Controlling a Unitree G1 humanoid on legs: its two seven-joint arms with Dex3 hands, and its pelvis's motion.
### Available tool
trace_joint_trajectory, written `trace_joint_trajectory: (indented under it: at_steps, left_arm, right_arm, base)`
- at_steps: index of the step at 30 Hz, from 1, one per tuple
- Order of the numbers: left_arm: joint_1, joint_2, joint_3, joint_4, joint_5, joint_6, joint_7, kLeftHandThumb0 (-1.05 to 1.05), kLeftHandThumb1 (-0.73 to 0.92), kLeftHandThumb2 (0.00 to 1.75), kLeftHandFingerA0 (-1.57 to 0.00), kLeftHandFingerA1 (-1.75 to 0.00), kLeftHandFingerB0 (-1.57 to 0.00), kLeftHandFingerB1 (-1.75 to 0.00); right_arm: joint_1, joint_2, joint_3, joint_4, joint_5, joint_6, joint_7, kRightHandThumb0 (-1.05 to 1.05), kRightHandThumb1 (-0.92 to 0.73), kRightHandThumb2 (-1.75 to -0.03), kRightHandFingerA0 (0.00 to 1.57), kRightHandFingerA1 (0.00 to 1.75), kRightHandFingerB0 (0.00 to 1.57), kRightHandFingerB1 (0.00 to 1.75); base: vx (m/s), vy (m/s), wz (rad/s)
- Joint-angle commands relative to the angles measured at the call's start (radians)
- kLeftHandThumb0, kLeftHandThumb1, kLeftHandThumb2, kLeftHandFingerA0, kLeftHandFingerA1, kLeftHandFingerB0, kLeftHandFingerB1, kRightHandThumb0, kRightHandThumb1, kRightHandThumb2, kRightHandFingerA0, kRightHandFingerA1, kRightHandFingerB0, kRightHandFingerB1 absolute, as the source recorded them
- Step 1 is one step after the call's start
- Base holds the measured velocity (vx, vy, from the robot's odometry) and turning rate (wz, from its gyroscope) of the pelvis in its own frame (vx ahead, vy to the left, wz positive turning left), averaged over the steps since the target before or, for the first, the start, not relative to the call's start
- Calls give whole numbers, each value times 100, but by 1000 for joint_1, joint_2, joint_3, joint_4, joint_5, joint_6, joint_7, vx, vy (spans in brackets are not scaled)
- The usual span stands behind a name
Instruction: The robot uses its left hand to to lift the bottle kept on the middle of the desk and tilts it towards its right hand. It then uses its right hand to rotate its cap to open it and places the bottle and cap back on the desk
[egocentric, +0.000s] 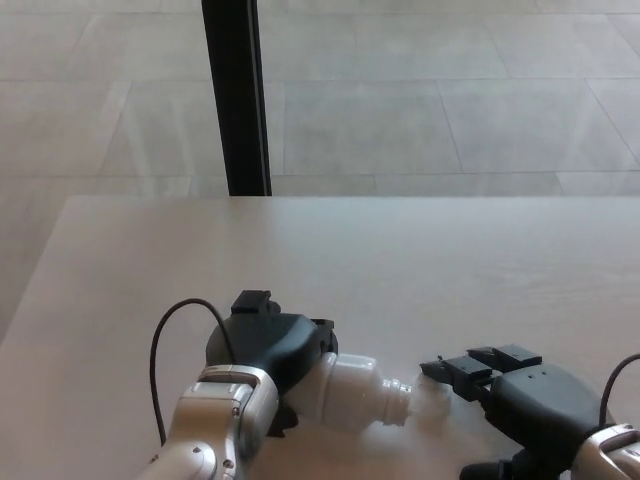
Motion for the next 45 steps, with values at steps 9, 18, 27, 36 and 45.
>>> trace_joint_trajectory:
  at_steps: [9, 18, 27, 36, 45]
  left_arm:
    - [88, 10, 135, -56, -95, 224, -229, -85, 50, 73, 0, 0, 0, 0]
    - [242, -103, 366, -181, -240, 54, -86, -102, 53, 77, 0, 0, 0, 0]
    - [353, -139, 497, -248, -314, -60, -40, -105, 65, 60, 0, 0, 0, 0]
    - [492, -252, 834, -367, -609, -132, -34, -90, 91, 91, 0, 0, 0, 0]
    - [602, -297, 1349, -372, -954, -122, -45, -95, 92, 90, 0, 0, 0, 0]
  right_arm:
    - [44, -92, -17, -57, 1, 221, 212, -100, -59, -94, 0, 8, 8, 13]
    - [73, -118, -80, -97, 51, 212, 186, -98, -53, -84, 0, 0, 0, 1]
    - [126, -157, -182, -169, 147, 188, 189, -99, -56, -88, 0, 0, 0, 2]
    - [211, -138, -492, -243, 466, 172, 206, -105, -60, -97, 0, 0, 0, 3]
    - [263, -198, -957, -199, 800, 194, 312, -105, -64, -101, 0, 26, 0, 21]
  base:
    - [0, 0, 0]
    - [0, 0, 0]
    - [0, 0, 0]
    - [0, 0, 0]
    - [0, 0, 0]
